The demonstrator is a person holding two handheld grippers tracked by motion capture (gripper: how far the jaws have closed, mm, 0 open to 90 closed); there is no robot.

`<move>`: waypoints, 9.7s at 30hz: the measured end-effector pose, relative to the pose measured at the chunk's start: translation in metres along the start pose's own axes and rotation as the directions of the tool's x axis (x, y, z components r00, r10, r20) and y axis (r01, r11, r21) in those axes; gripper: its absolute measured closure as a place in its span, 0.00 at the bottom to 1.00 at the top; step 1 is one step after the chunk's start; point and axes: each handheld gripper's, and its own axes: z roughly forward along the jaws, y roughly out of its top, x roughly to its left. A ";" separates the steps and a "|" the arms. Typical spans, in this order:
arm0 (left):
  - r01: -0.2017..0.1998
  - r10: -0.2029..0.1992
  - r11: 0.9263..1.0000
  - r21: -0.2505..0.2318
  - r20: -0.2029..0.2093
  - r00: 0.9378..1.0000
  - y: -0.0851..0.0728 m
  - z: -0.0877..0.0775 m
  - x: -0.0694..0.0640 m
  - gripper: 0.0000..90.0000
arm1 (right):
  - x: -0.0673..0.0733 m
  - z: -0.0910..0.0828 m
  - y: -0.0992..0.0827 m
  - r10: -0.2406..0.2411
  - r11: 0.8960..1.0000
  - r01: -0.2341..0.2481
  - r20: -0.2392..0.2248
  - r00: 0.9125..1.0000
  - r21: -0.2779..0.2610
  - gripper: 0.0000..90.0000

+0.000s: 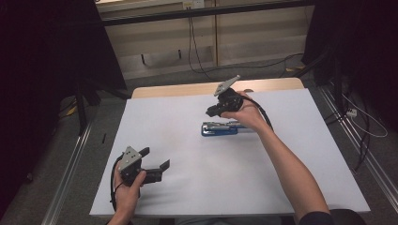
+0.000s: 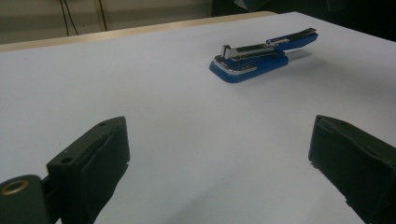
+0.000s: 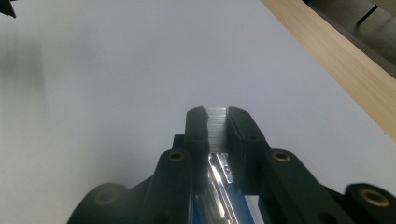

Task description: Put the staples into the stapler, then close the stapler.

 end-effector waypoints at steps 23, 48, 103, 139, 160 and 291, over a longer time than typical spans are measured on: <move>-0.009 0.009 1.000 0.005 0.003 1.000 0.000 -0.001 0.001 0.06 | -0.003 0.025 -0.003 -0.046 0.993 0.051 -0.047 0.998 0.102 0.88; -0.009 0.009 1.000 0.011 0.004 1.000 -0.001 -0.001 0.001 0.06 | -0.002 0.040 -0.012 -0.132 0.979 0.143 -0.084 0.988 0.144 0.88; -0.031 0.030 0.999 0.030 0.036 0.999 -0.001 0.004 -0.003 0.06 | -0.002 0.038 -0.009 -0.241 0.957 0.255 -0.116 0.964 0.134 0.88; -0.038 0.037 0.999 0.026 0.038 0.999 0.000 0.003 -0.004 0.07 | -0.006 0.041 -0.013 -0.159 0.974 0.172 -0.099 0.982 0.145 0.75; -0.028 0.027 0.999 0.035 0.034 0.999 -0.001 0.005 -0.003 0.06 | -0.005 0.022 -0.027 0.021 0.999 -0.024 0.063 0.998 0.048 0.31; -0.051 0.051 0.999 0.017 -0.021 0.998 0.006 0.023 -0.004 0.04 | 0.081 -0.114 -0.178 0.430 0.893 -0.267 0.512 0.743 -0.363 0.02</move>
